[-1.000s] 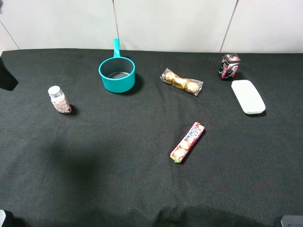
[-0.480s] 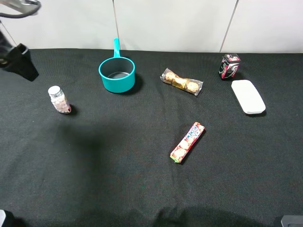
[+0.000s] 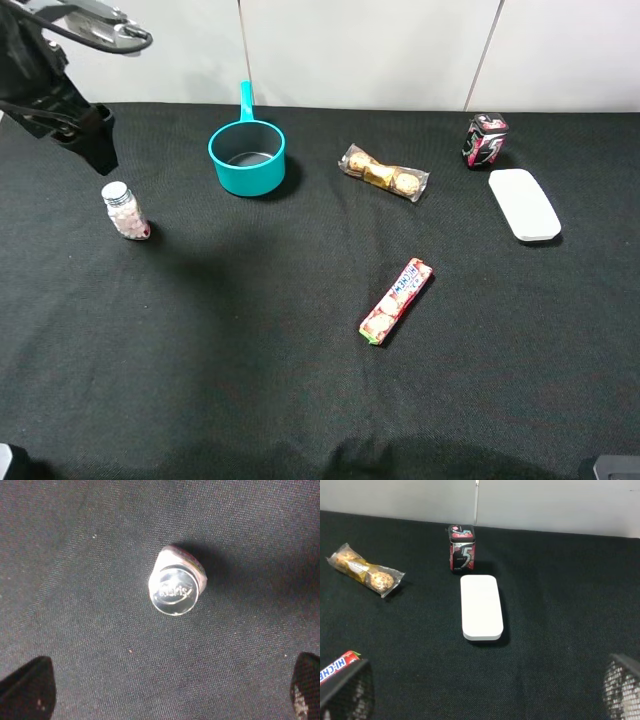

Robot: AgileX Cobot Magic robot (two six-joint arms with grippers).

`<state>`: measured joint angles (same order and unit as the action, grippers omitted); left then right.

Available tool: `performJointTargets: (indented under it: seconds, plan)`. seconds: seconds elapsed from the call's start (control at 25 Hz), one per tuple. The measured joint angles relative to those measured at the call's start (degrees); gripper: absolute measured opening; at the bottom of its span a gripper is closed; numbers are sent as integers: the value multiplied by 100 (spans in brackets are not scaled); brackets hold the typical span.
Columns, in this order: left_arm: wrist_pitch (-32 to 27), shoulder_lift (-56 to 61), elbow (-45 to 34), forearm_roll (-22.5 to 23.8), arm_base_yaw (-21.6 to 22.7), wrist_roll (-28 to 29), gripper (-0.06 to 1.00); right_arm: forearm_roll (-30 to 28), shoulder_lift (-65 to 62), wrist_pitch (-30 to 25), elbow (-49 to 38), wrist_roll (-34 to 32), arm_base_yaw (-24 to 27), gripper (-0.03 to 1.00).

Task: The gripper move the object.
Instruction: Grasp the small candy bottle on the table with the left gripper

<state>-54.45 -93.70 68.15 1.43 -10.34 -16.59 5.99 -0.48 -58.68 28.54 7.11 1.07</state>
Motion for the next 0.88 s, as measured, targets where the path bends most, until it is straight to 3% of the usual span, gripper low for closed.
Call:
performJointTargets:
  seconds: [0.88]
  plan:
    - [81,-1057,58,173,-18,103,99,0,0,0,0,0,0,69]
